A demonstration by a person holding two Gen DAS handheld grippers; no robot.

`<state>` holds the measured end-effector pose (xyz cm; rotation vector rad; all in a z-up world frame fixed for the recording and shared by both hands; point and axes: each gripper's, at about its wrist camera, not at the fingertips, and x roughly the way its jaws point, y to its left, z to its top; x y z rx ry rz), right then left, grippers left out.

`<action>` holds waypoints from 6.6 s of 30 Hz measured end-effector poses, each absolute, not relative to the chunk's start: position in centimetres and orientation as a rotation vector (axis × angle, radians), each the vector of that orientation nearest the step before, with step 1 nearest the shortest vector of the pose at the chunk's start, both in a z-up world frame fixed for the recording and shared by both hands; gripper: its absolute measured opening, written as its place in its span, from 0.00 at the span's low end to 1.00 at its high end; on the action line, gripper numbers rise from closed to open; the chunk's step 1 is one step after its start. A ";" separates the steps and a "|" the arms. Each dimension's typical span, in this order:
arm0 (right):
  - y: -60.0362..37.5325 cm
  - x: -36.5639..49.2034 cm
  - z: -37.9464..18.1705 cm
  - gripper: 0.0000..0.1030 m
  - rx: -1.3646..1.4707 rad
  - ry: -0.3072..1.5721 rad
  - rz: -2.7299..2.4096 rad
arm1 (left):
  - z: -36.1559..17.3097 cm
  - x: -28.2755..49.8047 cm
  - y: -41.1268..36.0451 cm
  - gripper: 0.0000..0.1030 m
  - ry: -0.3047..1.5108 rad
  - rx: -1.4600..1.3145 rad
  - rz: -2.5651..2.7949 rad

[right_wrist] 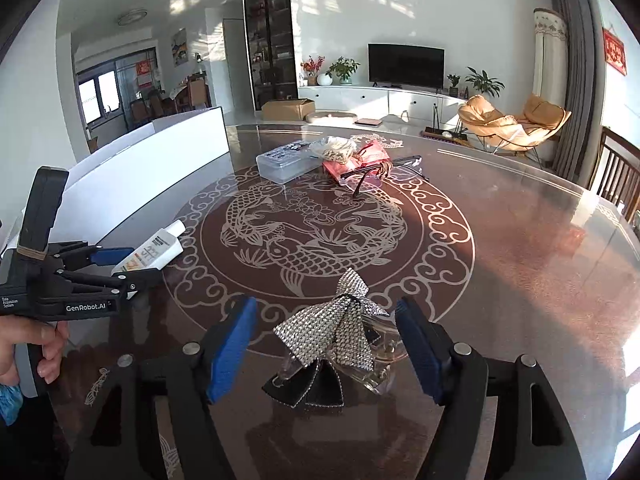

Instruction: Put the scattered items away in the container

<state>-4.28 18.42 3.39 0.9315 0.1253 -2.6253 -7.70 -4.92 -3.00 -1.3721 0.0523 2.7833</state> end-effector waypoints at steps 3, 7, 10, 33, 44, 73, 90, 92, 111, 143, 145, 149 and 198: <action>19.3 -3.2 3.8 0.72 0.937 0.154 -2.703 | -3.2 -7.7 -5.1 0.78 0.041 -1.375 2.777; 21.0 -2.5 3.3 0.72 1.003 0.097 -2.710 | -3.2 -7.6 -5.2 0.84 0.034 -1.388 2.778; 21.4 -2.5 2.5 0.73 1.088 0.084 -2.688 | -3.4 -7.9 -5.4 0.96 0.026 -1.419 2.770; 19.9 -1.8 1.7 0.78 1.231 0.080 -2.646 | -3.6 -7.7 -5.3 1.00 0.025 -1.437 2.757; 19.6 -7.3 0.8 0.78 1.294 0.066 -2.642 | -3.6 -7.7 -5.2 1.00 0.026 -1.437 2.760; 13.3 -1.0 3.0 0.47 1.118 0.013 -2.501 | 3.1 -0.8 -9.6 0.49 -0.346 -1.183 2.738; -20.2 -11.1 16.6 0.48 0.770 0.287 -2.093 | 10.9 -8.5 -36.7 0.49 -0.459 -1.270 3.082; -24.2 -12.0 14.9 0.48 0.795 0.377 -2.053 | 9.1 -10.1 -38.7 0.49 -0.479 -1.358 3.054; -24.3 -14.0 10.6 0.68 0.857 0.481 -2.111 | 8.7 -10.2 -35.9 0.65 -0.374 -1.499 3.080; 15.0 -5.5 0.7 0.70 1.293 0.209 -2.684 | -3.4 -5.5 -3.8 1.00 -0.055 -1.371 2.688; 15.6 -5.8 0.5 0.73 1.310 0.151 -2.669 | -3.5 -5.6 -3.6 1.00 -0.029 -1.381 2.694; 15.6 -5.8 0.4 0.74 1.314 0.138 -2.669 | -3.5 -5.5 -3.4 1.00 0.002 -1.388 2.703; 15.5 -5.8 0.3 0.75 1.315 0.130 -2.667 | -3.5 -5.4 -2.9 1.00 0.064 -1.411 2.711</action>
